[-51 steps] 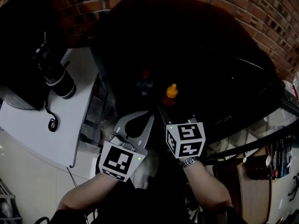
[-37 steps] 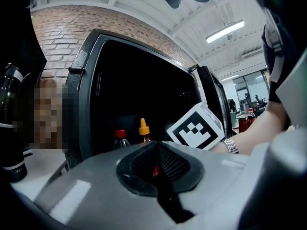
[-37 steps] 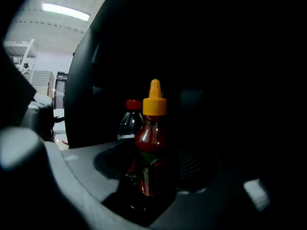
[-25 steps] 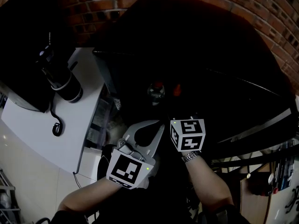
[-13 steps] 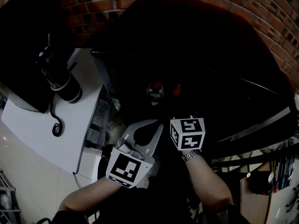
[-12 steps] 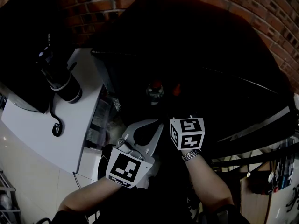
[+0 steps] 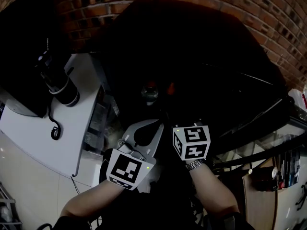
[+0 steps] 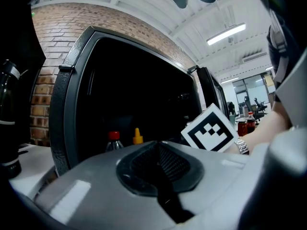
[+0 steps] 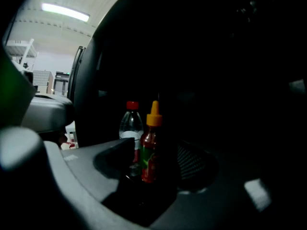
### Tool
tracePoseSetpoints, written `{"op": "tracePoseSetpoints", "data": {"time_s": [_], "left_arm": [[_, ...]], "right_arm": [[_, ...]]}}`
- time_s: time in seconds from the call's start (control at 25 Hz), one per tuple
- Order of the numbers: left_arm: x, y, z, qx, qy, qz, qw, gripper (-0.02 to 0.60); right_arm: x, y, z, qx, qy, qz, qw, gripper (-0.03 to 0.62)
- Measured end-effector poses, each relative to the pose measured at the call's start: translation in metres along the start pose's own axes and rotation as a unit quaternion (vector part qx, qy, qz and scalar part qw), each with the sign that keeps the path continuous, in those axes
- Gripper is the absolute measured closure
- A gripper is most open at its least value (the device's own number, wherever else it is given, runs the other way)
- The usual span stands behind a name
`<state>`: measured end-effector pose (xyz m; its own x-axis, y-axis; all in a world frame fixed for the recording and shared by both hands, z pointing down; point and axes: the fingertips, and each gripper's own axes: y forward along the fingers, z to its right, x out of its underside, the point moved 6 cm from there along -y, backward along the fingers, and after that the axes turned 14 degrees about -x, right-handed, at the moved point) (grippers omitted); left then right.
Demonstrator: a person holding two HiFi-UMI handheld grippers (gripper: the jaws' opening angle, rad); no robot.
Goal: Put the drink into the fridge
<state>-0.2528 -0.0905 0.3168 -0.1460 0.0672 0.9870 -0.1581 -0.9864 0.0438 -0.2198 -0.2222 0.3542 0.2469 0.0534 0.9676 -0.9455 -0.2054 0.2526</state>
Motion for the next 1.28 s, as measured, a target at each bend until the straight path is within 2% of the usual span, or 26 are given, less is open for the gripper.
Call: {"op": "tracePoseSetpoints", "data": {"time_s": [0.28,0.48,0.64,0.84,1.0,1.28], "left_arm": [[-0.01,-0.01,0.021,0.011,-0.023,0.01,0.9996,0.578],[-0.009,-0.02,0.047,0.037,-0.017,0.012,0.9991,0.578],[-0.014,-0.029,0.081,0.067,-0.027,0.017,0.9972,0.578],[-0.022,-0.042,0.128,0.118,-0.012,0.026,0.9926,0.578],[-0.029,-0.048,0.162,0.159,0.005,0.038,0.9866,0.578],[-0.047,-0.053,0.222,0.222,0.0,0.051,0.9737,0.578]], "right_arm": [[-0.007,-0.053,-0.02,0.014,-0.001,0.025,1.0,0.324],[-0.001,-0.105,-0.037,0.03,-0.003,0.034,0.999,0.332],[0.006,-0.154,-0.043,0.066,0.001,0.042,0.997,0.338],[0.016,-0.214,-0.047,0.113,0.006,0.046,0.993,0.341],[0.023,-0.256,-0.049,0.151,0.008,0.048,0.987,0.341],[0.038,-0.328,-0.041,0.223,0.018,0.045,0.974,0.341]]}}
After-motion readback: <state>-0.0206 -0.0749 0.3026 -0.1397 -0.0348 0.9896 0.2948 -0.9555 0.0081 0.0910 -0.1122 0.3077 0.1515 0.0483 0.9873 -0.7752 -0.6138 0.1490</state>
